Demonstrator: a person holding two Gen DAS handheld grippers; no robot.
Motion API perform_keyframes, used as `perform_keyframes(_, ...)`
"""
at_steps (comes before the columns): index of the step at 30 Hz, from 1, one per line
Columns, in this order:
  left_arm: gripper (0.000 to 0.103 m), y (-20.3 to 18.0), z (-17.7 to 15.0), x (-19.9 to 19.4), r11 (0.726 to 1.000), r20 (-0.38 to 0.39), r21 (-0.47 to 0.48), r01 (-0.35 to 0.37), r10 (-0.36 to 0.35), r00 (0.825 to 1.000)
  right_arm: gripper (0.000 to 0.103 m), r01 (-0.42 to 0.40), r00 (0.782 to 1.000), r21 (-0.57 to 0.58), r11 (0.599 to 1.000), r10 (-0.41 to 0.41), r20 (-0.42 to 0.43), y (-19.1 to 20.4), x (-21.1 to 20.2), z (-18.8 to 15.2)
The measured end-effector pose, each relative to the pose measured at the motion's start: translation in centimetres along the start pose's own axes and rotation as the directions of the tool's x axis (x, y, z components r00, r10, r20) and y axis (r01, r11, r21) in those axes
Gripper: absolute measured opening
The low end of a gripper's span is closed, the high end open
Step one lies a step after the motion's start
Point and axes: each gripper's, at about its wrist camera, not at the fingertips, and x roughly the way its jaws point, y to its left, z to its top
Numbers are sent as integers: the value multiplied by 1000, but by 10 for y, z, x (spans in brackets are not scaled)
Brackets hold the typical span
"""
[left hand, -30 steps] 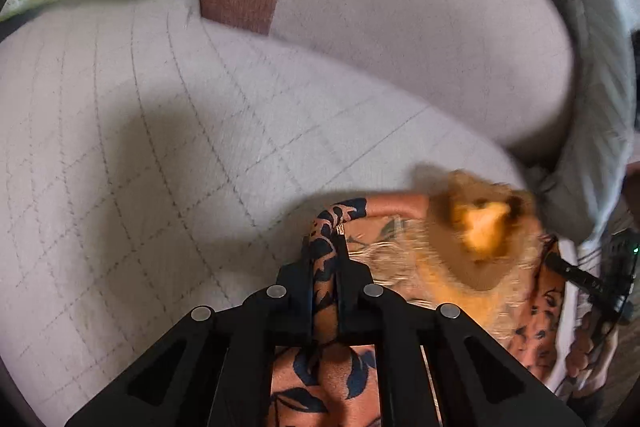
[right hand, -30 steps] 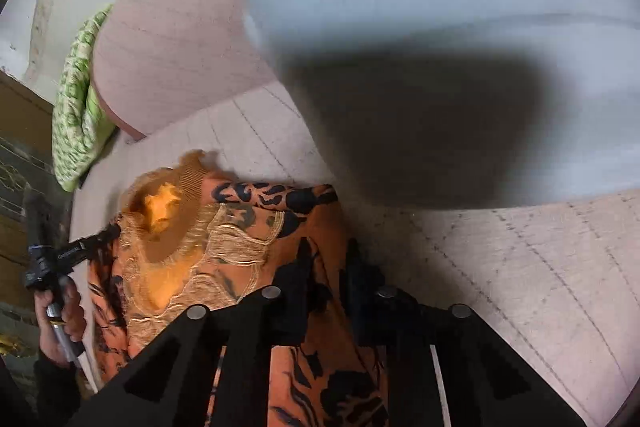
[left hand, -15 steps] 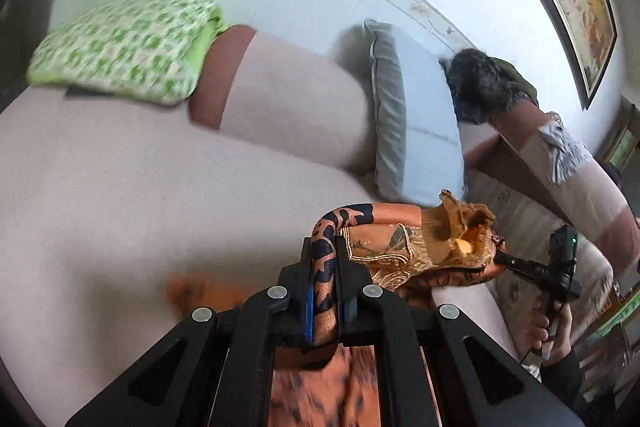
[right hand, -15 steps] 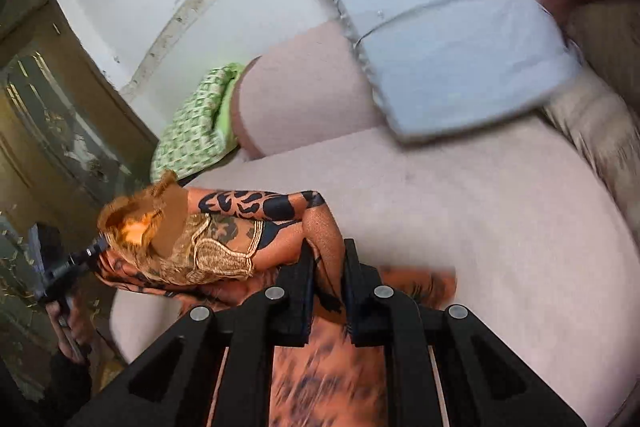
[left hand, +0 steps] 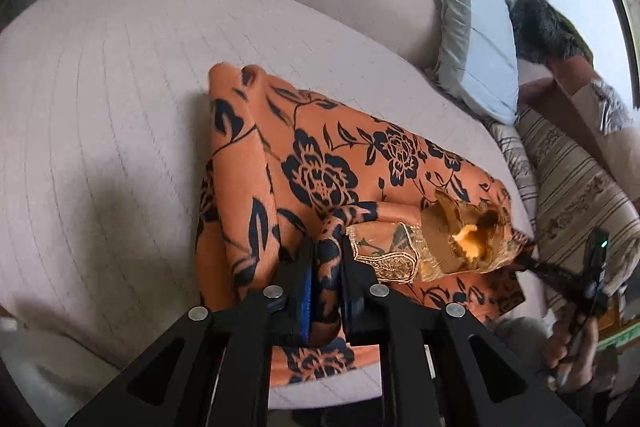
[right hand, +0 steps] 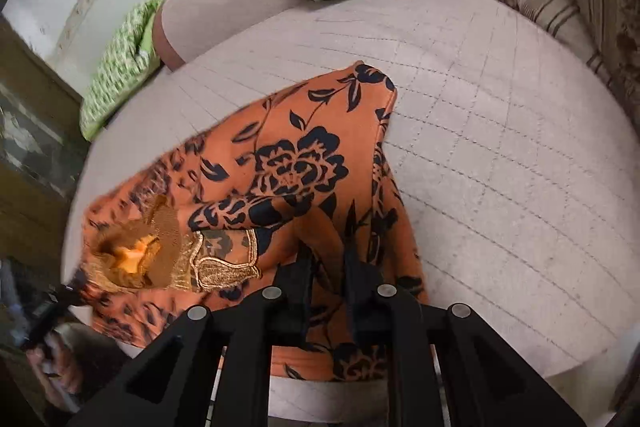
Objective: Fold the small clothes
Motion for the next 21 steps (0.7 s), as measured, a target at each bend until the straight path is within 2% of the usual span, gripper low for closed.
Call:
perform_keyframes(3,20,2,-16,-14,999,-18,-44,30,-30,999,21,-1,999,30,1000,2,-49,-13,5,-10)
perform_keyframes(4,21,0,-19,-19,998,-16,-44,35,-35,999,26,-13,999,42,999,15,-44,-14,0,-12)
perform_keyframes(6,22,-7,-25,-26,998,-11,-33,54,-55,998,29,-52,999,57,997,52,-9,-20,-16,-18)
perform_keyframes(8,25,-9,-29,-44,996,0,-30,84,-84,996,33,-149,989,85,985,147,28,-26,-33,-19)
perform_keyframes(10,27,-11,-29,-55,992,1,-33,120,-120,993,50,-203,978,85,975,197,74,-22,-49,-14)
perform_keyframes(12,28,-13,-28,-64,984,16,-57,170,-169,985,58,-201,976,78,976,193,105,-12,-54,-7)
perform_keyframes(14,33,-14,-26,-69,981,29,-74,179,-178,984,58,-208,972,95,974,195,129,-7,-49,2)
perform_keyframes(15,38,-17,-23,-68,981,34,-84,177,-175,984,58,-220,971,103,970,208,116,-5,-42,4)
perform_keyframes(17,41,-22,-14,-60,983,37,-85,164,-162,986,57,-234,970,119,965,223,98,-6,-26,4)
perform_keyframes(19,42,-27,-2,-47,983,52,-100,155,-150,987,48,-216,976,138,966,212,44,-5,-5,6)
perform_keyframes(20,43,-29,4,-38,985,56,-99,144,-139,989,48,-208,978,136,968,207,24,-2,2,5)
perform_keyframes(21,43,-29,7,-27,990,35,-96,104,-101,994,47,-187,982,129,974,188,2,-2,5,1)
